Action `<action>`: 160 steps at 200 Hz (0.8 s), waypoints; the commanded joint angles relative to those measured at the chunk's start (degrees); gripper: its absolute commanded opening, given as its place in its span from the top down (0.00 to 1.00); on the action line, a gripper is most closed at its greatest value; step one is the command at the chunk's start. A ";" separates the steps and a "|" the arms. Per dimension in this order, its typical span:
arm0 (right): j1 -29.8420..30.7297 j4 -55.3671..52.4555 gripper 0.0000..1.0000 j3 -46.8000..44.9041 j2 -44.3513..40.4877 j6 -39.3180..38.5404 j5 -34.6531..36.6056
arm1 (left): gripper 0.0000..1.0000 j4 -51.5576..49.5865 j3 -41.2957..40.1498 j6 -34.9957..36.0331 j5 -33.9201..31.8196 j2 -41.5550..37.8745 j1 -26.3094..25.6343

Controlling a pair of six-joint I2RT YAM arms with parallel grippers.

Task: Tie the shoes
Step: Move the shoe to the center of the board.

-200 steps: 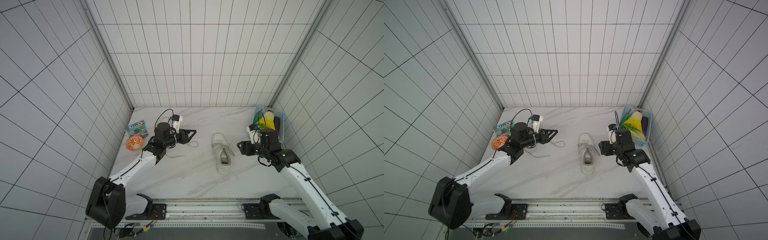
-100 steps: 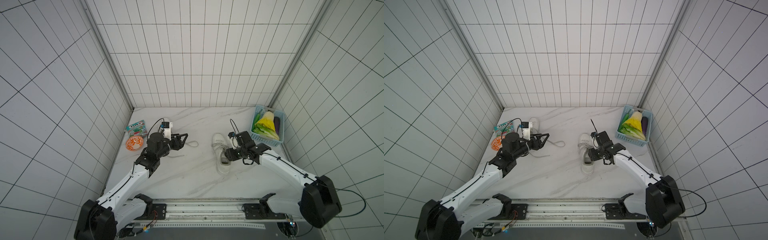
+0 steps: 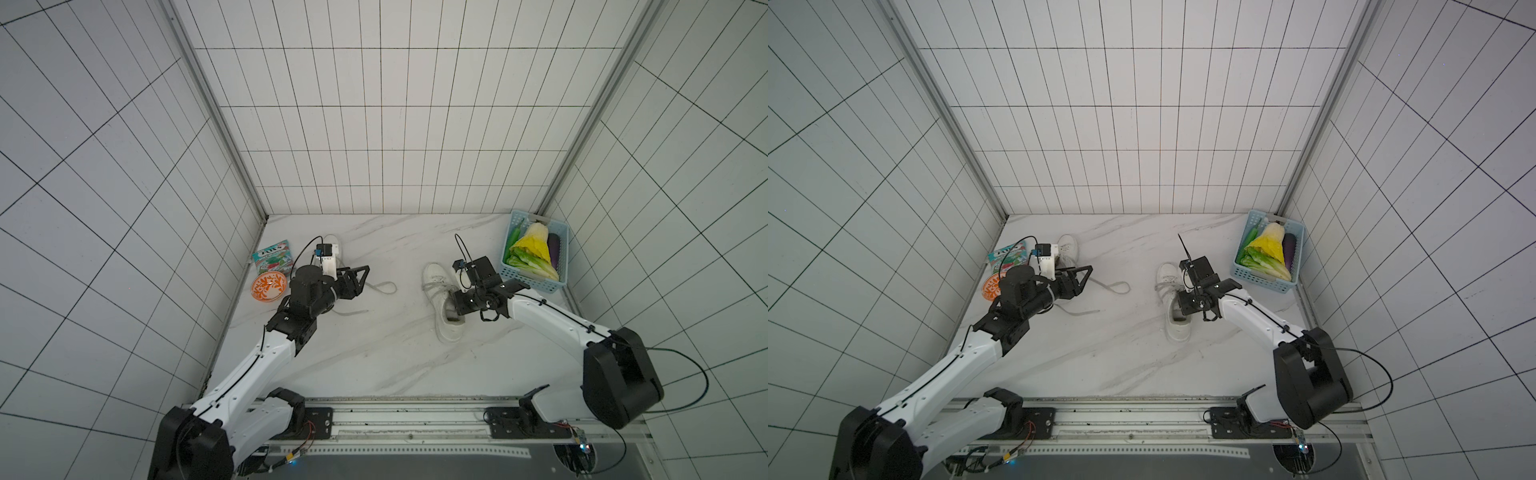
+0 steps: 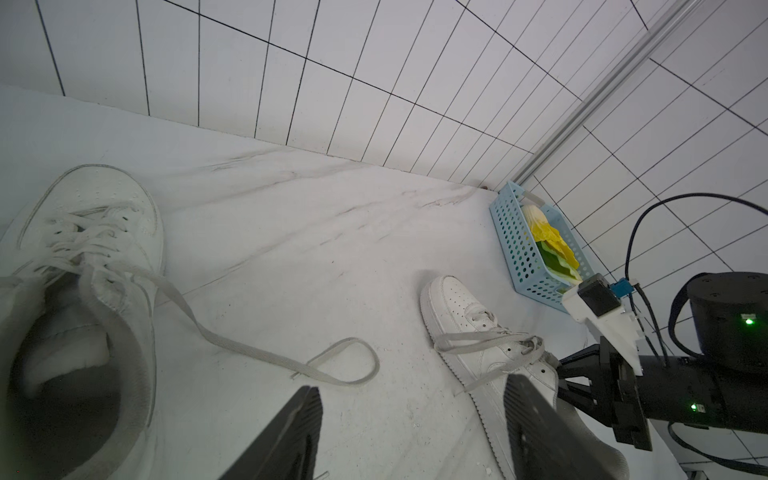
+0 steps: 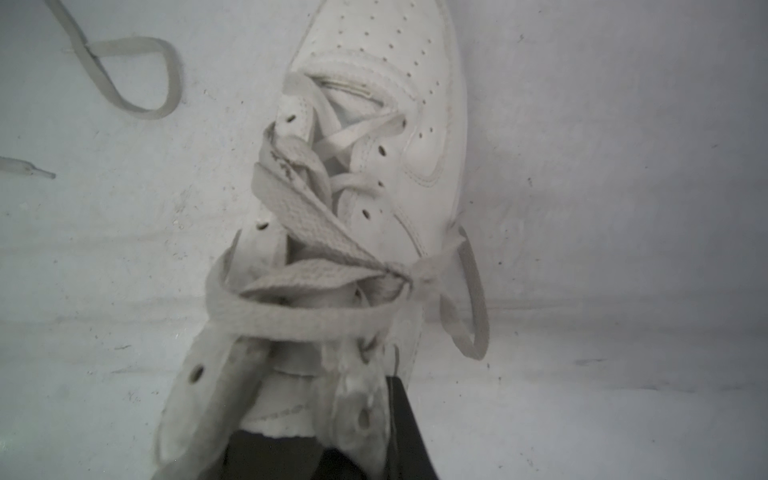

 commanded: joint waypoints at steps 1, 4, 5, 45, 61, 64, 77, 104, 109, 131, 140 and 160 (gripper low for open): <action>-3.52 1.62 1.00 5.86 3.34 -3.30 3.54 | 0.28 -1.83 -0.60 0.21 -2.55 -1.44 1.54; -3.84 1.67 1.00 6.52 3.99 -3.72 3.84 | 0.28 -1.89 -0.62 0.13 -2.57 -1.52 1.80; -3.95 1.68 1.00 6.72 4.26 -3.89 3.94 | 0.28 -1.91 -0.67 0.12 -2.62 -1.52 1.89; -8.50 2.51 1.00 16.90 15.48 -7.20 5.75 | 0.25 -2.07 -1.49 -0.57 -2.66 -1.27 4.36; -9.44 2.50 1.00 20.76 19.59 -8.07 6.31 | 0.23 -2.50 -1.58 -1.21 -2.84 -0.59 5.58; -9.54 2.54 1.00 21.24 20.32 -8.25 6.57 | 0.22 -2.59 -1.63 -1.49 -2.92 -0.40 5.91; -9.77 2.55 1.00 23.60 22.73 -8.88 7.00 | 0.19 -2.62 -1.78 -2.99 -2.51 0.24 7.70; -10.33 2.73 0.91 26.07 25.54 -9.25 5.77 | 0.14 -3.94 -1.36 -8.16 -1.95 2.93 12.99; -10.34 2.65 0.86 26.17 25.35 -9.27 5.28 | 0.14 -5.00 -0.76 -8.83 -1.37 3.66 14.28; -10.42 2.62 0.62 24.98 21.59 -9.04 3.17 | 0.15 -10.23 2.75 -7.64 0.89 7.34 19.23; -10.40 2.65 0.54 24.16 19.20 -8.66 2.36 | 0.17 -11.36 4.27 -5.96 2.03 9.54 20.36; -10.46 2.46 0.39 22.10 12.52 -6.85 1.16 | 0.23 -16.35 8.53 -1.22 2.40 14.63 20.92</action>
